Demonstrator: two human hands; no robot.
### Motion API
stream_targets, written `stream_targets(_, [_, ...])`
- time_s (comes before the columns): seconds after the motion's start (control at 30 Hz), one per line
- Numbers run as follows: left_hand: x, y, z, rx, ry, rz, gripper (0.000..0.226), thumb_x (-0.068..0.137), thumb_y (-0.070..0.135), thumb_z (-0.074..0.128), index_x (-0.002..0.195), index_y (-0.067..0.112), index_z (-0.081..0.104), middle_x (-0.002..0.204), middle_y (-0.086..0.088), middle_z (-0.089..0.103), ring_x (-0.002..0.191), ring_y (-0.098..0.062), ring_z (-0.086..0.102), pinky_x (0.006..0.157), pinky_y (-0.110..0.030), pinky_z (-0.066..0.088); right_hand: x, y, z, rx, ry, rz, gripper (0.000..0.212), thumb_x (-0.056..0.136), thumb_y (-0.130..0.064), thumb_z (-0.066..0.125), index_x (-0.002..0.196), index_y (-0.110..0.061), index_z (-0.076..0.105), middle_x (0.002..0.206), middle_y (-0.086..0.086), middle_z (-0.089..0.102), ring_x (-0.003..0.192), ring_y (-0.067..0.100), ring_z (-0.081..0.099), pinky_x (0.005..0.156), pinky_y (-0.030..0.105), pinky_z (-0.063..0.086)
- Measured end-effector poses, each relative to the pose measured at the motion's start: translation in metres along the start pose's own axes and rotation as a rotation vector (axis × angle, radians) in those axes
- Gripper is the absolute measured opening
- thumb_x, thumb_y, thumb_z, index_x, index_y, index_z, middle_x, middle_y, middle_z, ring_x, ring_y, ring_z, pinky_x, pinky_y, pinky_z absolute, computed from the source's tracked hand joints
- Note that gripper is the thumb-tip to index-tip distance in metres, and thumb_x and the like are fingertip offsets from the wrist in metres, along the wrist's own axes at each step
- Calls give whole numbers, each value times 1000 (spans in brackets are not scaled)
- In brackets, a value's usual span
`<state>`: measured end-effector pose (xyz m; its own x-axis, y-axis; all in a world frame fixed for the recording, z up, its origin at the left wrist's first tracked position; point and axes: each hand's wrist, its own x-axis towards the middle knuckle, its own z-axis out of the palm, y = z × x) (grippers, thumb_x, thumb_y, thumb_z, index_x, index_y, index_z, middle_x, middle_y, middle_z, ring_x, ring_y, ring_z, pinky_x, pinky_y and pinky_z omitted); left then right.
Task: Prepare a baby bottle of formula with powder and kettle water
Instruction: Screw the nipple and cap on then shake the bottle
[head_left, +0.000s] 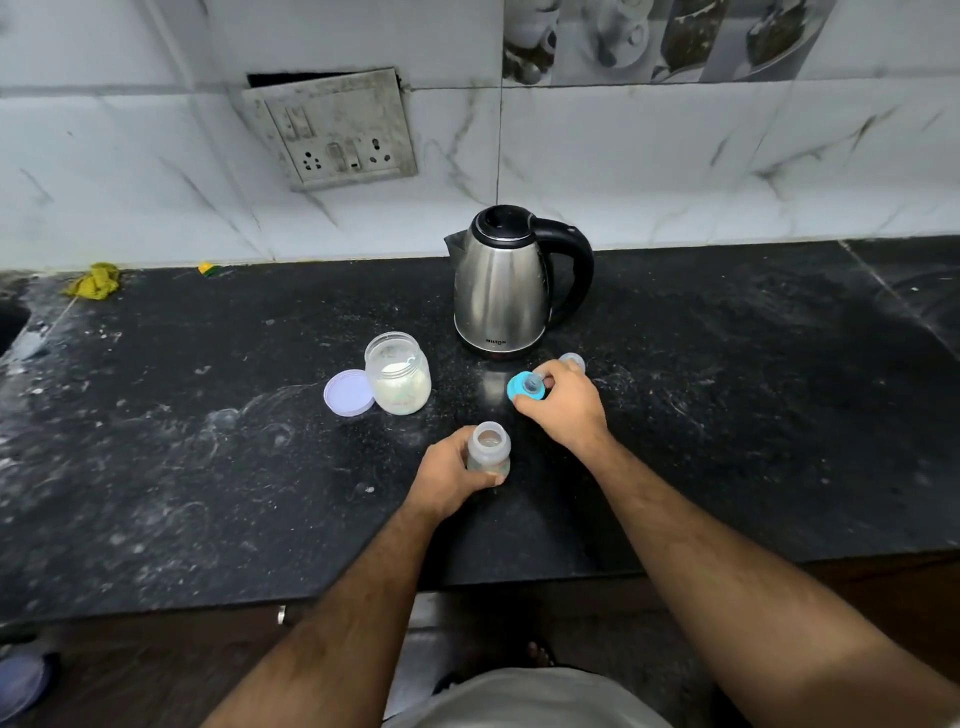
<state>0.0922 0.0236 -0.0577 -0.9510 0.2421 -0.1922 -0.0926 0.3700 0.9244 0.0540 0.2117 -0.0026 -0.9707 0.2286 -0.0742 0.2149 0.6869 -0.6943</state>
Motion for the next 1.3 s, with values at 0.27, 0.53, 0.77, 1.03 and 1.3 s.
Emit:
stream_targets(0.27, [-19, -8, 5, -36, -22, 55, 55, 63, 10, 88, 104, 41, 67, 104, 12, 75, 101, -6, 69, 93, -24, 52, -62, -19, -23, 22, -169, -232, 44, 69, -21, 80, 111, -24, 67, 99, -5, 61, 73, 7, 56, 76, 21, 46])
stream_targets(0.53, [-21, -8, 3, -21, -32, 76, 56, 65, 8, 87, 99, 46, 64, 101, 18, 73, 98, 1, 67, 90, -19, 50, -79, -30, -17, -168, -215, -294, 51, 74, -17, 77, 123, -18, 66, 113, -1, 56, 93, 8, 56, 89, 26, 48])
stream_targets(0.77, [-18, -8, 2, -16, -46, 51, 53, 65, 8, 88, 111, 26, 67, 104, 10, 74, 100, -7, 68, 96, -30, 53, -75, -53, -17, -375, -293, -326, 44, 75, -24, 75, 119, -24, 68, 109, -2, 55, 95, 14, 58, 83, 38, 52])
stream_targets(1.03, [-19, -8, 1, -3, -46, 57, 54, 66, 11, 89, 115, 21, 68, 103, 9, 74, 99, -5, 68, 97, -31, 53, -77, -52, -12, -414, -313, -312, 35, 74, -21, 74, 109, -22, 69, 102, -3, 55, 89, 16, 60, 77, 37, 54])
stream_targets(1.3, [-17, -11, 2, 0, -38, 56, 53, 63, 13, 90, 112, 22, 70, 101, 9, 75, 99, -7, 69, 96, -37, 54, -74, -60, -10, -512, -303, -321, 33, 74, -24, 73, 105, -15, 69, 101, 1, 56, 91, 20, 60, 75, 32, 49])
